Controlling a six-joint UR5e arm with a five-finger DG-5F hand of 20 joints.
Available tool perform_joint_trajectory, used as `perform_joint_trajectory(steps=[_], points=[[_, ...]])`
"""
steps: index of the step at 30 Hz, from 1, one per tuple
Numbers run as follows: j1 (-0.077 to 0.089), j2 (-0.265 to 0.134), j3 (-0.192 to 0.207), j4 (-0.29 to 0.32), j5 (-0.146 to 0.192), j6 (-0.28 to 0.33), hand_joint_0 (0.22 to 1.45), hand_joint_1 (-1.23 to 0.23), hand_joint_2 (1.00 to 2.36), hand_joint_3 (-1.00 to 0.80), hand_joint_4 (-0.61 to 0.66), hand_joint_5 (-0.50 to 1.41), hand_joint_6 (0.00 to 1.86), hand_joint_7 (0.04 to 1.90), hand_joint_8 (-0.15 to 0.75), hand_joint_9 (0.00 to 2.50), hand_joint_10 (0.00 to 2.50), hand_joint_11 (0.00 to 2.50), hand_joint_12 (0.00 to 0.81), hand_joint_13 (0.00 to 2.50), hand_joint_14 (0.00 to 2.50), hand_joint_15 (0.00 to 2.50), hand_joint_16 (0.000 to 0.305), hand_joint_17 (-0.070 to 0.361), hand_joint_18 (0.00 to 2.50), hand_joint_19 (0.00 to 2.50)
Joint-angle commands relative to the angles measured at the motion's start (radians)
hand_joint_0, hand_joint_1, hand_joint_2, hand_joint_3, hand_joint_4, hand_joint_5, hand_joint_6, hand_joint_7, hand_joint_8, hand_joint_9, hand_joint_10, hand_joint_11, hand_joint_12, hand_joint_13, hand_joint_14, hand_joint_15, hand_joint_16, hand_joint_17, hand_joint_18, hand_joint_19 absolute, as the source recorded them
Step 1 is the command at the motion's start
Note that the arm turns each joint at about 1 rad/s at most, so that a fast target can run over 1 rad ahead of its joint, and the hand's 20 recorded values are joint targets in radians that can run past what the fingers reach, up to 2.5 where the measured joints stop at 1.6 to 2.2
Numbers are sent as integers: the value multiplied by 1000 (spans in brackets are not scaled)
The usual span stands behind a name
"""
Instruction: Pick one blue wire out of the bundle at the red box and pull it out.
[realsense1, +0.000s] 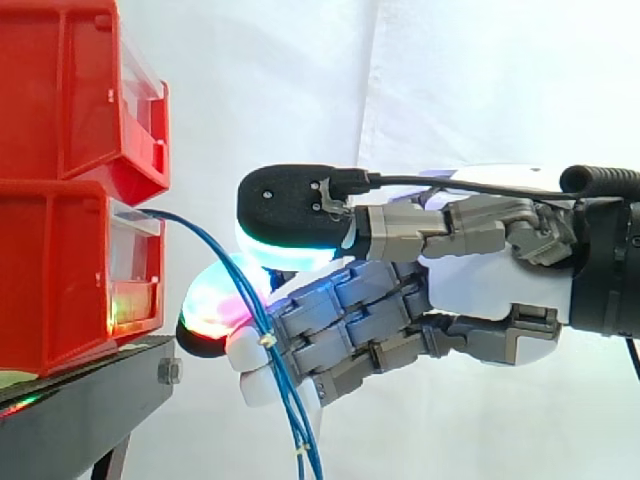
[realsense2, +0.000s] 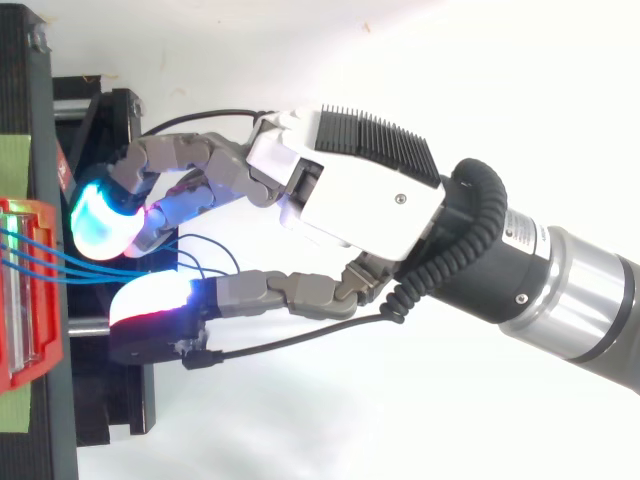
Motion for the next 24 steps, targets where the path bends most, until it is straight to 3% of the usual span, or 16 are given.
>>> perform_joint_trajectory(steps=[1,6,15,24], points=[[2,0,-1,-2,-1,1,615,-732,1011,-331,257,-157,716,785,310,866,7,394,394,871,14,420,47,107,751,424],[2,0,-2,-3,1,1,614,-733,1010,-341,265,-154,698,809,310,863,7,398,394,874,14,425,47,107,752,436],[15,0,-70,56,2,10,611,-734,1011,-340,261,-153,692,824,313,870,7,406,394,881,16,429,48,107,757,426],[18,0,-77,49,2,19,616,-739,1012,-309,225,-166,758,762,317,872,7,402,395,890,14,436,48,107,770,426]])
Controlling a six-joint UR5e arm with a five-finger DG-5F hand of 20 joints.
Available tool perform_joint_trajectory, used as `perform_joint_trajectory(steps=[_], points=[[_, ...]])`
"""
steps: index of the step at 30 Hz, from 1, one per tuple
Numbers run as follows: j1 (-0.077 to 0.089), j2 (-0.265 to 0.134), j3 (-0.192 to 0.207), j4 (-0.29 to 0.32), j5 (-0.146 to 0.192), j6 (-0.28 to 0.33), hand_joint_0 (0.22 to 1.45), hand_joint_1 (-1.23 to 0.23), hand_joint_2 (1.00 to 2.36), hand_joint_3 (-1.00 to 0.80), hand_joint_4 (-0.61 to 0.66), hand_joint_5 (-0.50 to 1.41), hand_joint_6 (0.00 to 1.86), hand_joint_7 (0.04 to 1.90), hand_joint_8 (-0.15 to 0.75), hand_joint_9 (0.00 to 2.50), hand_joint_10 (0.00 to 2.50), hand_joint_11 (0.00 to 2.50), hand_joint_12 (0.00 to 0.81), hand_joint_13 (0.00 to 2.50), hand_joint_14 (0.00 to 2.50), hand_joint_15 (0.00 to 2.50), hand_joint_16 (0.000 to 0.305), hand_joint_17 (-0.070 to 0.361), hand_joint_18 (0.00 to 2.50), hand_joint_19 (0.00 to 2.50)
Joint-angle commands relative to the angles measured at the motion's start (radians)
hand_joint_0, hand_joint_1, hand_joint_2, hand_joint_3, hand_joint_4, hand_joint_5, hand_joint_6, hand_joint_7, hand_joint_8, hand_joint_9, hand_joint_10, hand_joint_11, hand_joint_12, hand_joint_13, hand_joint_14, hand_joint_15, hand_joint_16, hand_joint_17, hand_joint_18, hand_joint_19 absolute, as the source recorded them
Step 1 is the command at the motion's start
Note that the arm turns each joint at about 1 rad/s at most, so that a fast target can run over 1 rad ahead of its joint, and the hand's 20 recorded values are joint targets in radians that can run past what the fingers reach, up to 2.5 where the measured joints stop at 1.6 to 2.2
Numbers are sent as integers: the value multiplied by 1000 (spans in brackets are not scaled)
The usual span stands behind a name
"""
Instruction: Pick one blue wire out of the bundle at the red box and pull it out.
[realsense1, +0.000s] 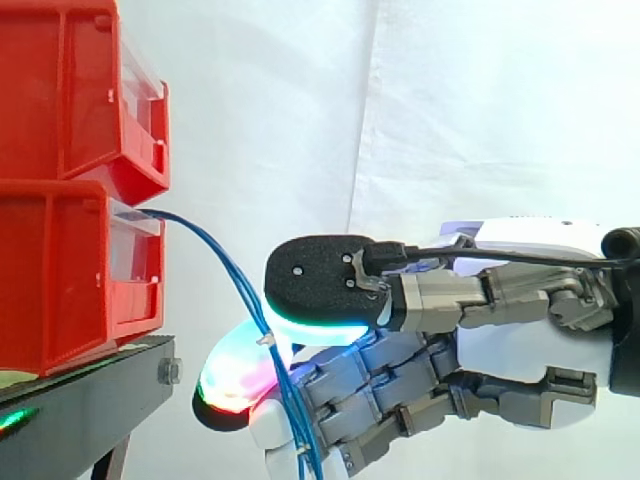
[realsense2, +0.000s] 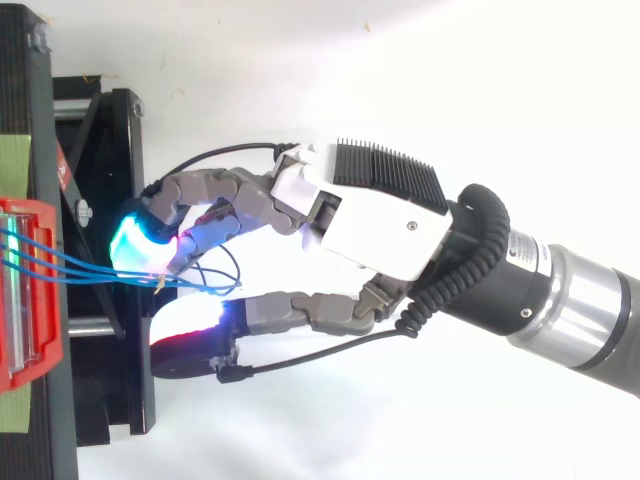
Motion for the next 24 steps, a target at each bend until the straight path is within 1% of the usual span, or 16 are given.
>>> perform_joint_trajectory(steps=[1,4,7,10,12,18,22,24], points=[[0,0,-1,-2,0,1,619,-744,1013,-296,223,-170,770,750,317,871,9,408,396,890,15,434,48,108,769,433],[0,0,-1,-2,0,1,624,-748,1015,-258,229,-185,830,682,315,862,7,412,393,894,15,441,48,108,778,433],[0,0,-1,-2,2,1,623,-746,1015,-235,204,-188,837,691,317,852,9,441,393,896,15,447,48,108,783,431],[0,0,-1,-3,2,1,623,-745,1015,-227,214,-198,862,667,316,831,8,467,394,896,17,445,48,108,785,437],[0,0,-1,-3,2,1,619,-751,1015,-246,204,-205,881,667,319,825,10,493,395,893,16,446,48,109,789,440],[0,0,-1,-3,2,1,609,-773,1012,-299,225,-212,933,650,322,819,7,511,395,892,17,458,49,109,795,444],[0,0,-1,-3,2,1,603,-778,1010,-339,220,-207,954,652,331,838,10,564,398,897,15,462,49,110,802,452],[-1,0,-1,-3,2,1,601,-779,1011,-332,215,-202,964,659,335,862,8,608,400,909,16,484,49,110,807,453]])
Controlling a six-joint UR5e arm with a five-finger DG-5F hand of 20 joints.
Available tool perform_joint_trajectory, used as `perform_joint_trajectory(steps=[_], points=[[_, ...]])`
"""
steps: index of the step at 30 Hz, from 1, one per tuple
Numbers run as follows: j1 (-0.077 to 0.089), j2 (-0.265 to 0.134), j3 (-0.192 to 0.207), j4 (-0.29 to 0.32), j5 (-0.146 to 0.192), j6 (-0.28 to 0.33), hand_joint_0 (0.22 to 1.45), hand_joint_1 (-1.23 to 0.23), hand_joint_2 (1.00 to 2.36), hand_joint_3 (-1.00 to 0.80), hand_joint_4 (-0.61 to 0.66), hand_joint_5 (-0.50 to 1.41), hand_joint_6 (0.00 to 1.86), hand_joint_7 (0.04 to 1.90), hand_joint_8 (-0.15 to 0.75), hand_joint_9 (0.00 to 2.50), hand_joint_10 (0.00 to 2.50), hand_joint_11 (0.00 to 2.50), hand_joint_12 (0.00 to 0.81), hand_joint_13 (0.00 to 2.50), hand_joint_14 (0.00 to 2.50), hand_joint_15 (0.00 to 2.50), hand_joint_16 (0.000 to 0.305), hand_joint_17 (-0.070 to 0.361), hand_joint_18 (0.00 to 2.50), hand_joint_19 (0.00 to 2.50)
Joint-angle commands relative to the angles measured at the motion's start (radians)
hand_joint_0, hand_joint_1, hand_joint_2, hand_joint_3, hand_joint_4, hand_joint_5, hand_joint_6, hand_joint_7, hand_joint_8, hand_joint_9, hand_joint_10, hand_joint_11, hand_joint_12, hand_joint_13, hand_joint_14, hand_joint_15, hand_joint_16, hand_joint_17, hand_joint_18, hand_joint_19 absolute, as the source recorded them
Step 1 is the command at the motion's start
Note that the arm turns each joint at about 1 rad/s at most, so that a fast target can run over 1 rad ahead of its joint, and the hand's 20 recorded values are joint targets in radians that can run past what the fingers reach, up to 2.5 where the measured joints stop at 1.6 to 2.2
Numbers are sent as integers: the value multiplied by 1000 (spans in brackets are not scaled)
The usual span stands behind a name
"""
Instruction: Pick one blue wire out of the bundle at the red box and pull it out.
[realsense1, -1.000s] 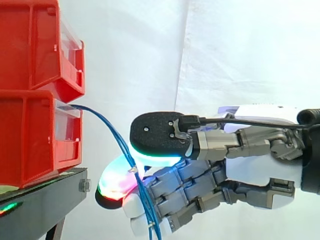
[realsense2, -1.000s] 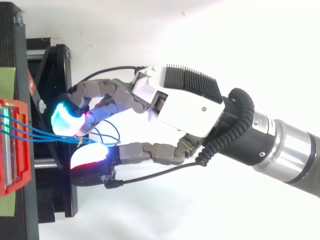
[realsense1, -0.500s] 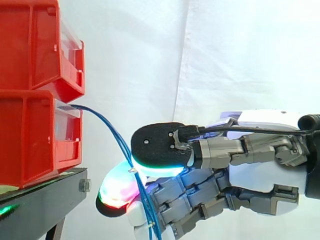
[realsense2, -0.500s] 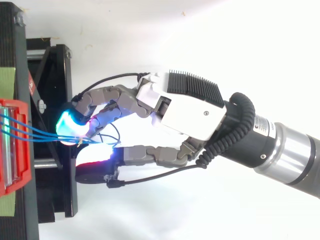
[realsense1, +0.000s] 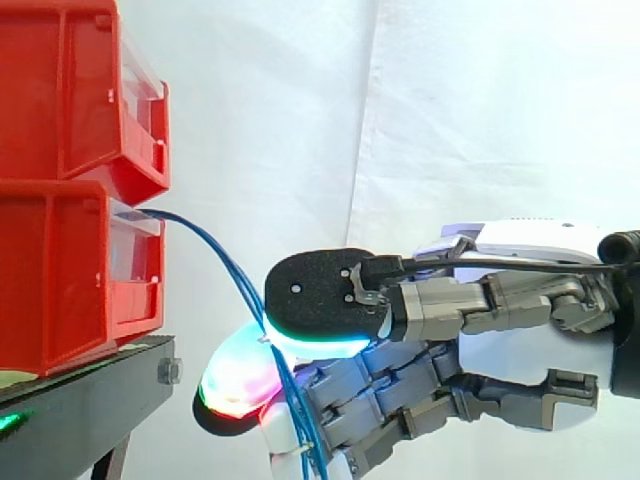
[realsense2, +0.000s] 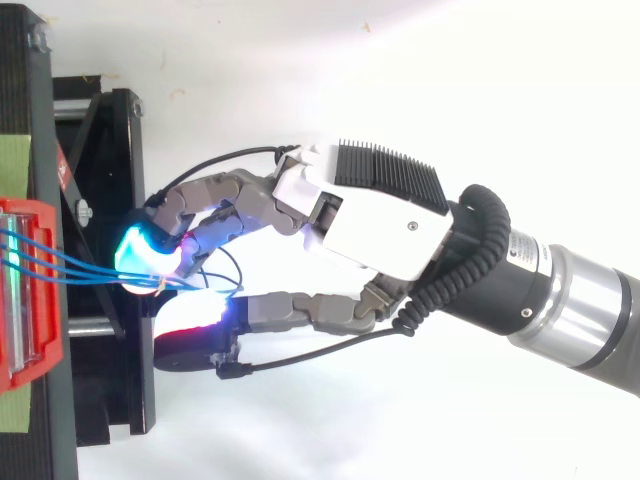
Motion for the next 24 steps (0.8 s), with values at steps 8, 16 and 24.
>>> perform_joint_trajectory(steps=[8,16,24], points=[[0,2,0,0,0,0,598,-750,1017,-185,123,-157,975,832,355,979,8,687,410,981,17,548,49,110,856,482],[0,2,12,0,-3,0,607,-764,1010,-65,59,-121,964,919,396,1072,8,679,448,1054,17,562,58,130,973,450],[0,5,32,-29,-5,11,643,-761,1016,-154,53,-148,973,908,359,1013,12,711,416,1020,19,584,50,113,911,480]])
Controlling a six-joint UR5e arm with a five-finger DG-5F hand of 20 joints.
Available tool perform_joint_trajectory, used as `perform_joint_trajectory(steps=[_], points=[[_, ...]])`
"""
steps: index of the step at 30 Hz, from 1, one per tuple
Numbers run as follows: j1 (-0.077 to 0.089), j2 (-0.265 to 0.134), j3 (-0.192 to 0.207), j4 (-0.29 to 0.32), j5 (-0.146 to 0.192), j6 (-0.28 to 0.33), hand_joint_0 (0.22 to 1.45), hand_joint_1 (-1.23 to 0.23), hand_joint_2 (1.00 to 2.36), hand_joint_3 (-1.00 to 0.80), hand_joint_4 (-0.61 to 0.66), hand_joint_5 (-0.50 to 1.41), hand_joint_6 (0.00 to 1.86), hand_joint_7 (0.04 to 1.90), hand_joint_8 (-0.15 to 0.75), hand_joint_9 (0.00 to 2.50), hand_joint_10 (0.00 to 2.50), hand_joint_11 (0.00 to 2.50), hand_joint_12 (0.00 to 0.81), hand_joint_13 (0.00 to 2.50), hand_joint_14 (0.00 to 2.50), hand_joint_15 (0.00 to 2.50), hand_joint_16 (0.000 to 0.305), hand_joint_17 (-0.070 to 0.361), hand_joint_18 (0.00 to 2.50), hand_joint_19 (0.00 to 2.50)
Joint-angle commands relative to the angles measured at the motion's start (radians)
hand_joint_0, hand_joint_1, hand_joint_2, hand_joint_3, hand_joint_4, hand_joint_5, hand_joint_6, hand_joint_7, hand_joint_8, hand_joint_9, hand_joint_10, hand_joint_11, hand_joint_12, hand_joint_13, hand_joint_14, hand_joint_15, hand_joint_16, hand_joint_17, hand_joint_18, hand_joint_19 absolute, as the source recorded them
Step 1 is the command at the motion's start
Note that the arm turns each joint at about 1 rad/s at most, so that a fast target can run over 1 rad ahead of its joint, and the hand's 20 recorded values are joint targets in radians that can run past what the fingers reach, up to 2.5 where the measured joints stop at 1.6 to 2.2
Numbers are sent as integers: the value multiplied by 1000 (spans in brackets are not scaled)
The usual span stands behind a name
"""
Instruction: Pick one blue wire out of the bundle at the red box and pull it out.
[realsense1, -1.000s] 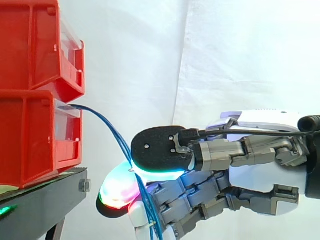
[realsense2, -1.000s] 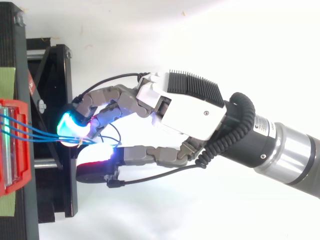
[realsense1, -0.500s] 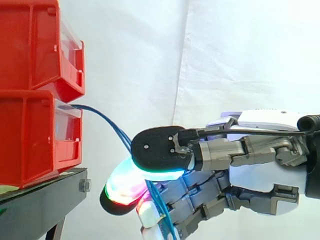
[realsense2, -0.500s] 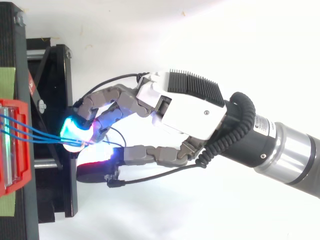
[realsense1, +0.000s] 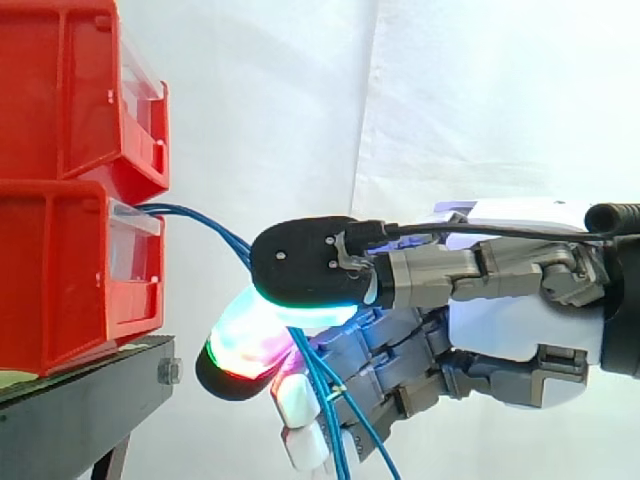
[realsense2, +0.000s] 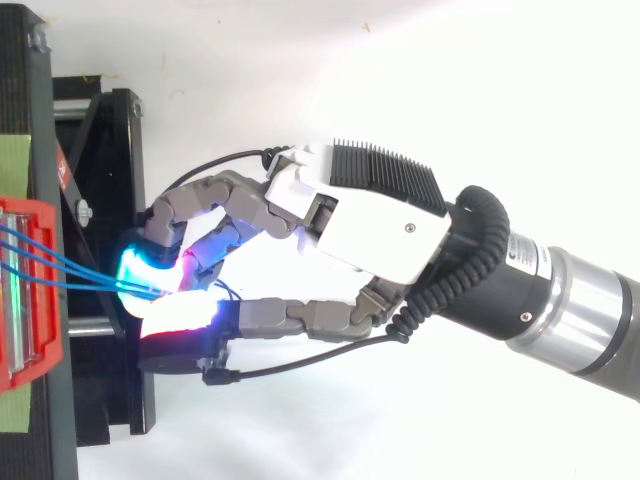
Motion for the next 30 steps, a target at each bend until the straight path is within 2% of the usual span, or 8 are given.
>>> perform_joint_trajectory(steps=[1,3,5,8,11,14,23,30], points=[[0,12,5,-41,-3,20,649,-767,1017,-172,46,-151,973,906,350,1000,11,707,410,1012,20,584,48,109,905,492],[0,30,5,-93,-9,40,664,-804,1017,-207,48,-152,974,906,342,997,12,713,402,1008,20,582,47,106,906,496],[0,64,5,-265,-36,76,669,-820,1017,-215,42,-151,975,911,339,1000,11,709,398,1012,21,591,47,105,917,502],[0,81,3,-368,-61,121,679,-831,1018,-232,25,-150,974,926,340,1005,11,717,397,1022,22,595,47,105,930,502],[0,90,5,-421,-81,165,704,-853,1016,-255,-1,-150,974,946,341,1006,12,705,399,1033,19,586,46,104,947,494],[0,105,3,-440,-108,191,720,-865,1014,-284,-23,-152,977,945,341,1009,12,712,398,1041,21,594,46,103,963,499],[0,127,5,-499,-121,198,768,-905,1006,-420,13,-157,986,956,333,1008,11,718,393,1067,20,605,45,102,1000,499],[-3,153,5,-555,-153,202,742,-893,1004,-439,66,-155,983,987,338,1023,11,720,391,1072,20,613,45,102,1012,510]])
